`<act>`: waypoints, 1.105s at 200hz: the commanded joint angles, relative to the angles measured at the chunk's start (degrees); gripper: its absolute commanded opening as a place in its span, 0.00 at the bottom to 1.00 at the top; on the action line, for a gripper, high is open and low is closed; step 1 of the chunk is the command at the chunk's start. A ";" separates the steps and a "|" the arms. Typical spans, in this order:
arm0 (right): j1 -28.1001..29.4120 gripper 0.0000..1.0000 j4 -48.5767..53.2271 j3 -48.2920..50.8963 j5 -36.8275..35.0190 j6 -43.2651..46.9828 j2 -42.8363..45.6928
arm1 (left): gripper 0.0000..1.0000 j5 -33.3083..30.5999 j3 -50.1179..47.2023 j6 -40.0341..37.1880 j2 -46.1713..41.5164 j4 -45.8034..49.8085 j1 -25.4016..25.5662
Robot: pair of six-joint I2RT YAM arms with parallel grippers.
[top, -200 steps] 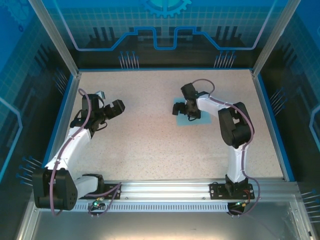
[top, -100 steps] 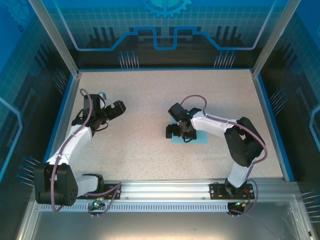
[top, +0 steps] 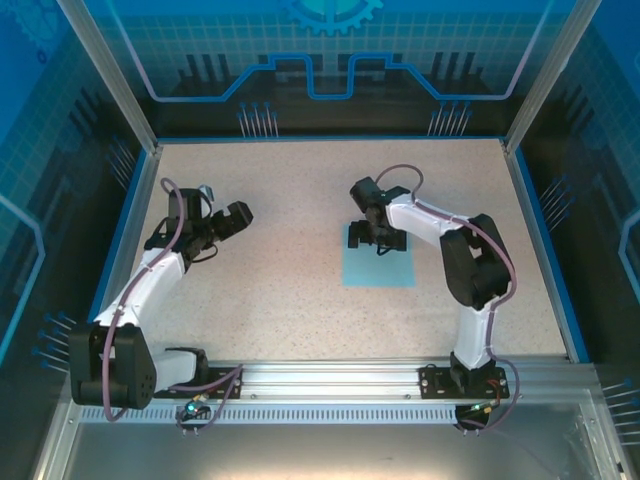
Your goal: Fold a paper plane with a square sheet of paper (pick it up from the middle)
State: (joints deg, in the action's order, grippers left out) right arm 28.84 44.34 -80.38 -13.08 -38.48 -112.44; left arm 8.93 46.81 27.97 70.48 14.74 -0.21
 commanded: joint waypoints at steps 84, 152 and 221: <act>-0.19 0.95 1.00 0.69 1.52 0.52 -5.33 | 0.99 1.79 0.87 1.81 0.19 1.07 0.05; -0.73 0.82 -1.26 3.86 3.90 -0.10 -6.17 | 0.98 1.79 1.10 1.86 0.53 1.43 0.01; -1.19 0.71 -2.08 4.00 4.47 0.07 -6.03 | 0.99 1.77 1.20 1.93 0.80 1.85 0.06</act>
State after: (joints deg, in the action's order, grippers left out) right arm 28.34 41.52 -79.07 -10.33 -38.09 -115.46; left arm 9.34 46.78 28.64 70.59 14.79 -0.21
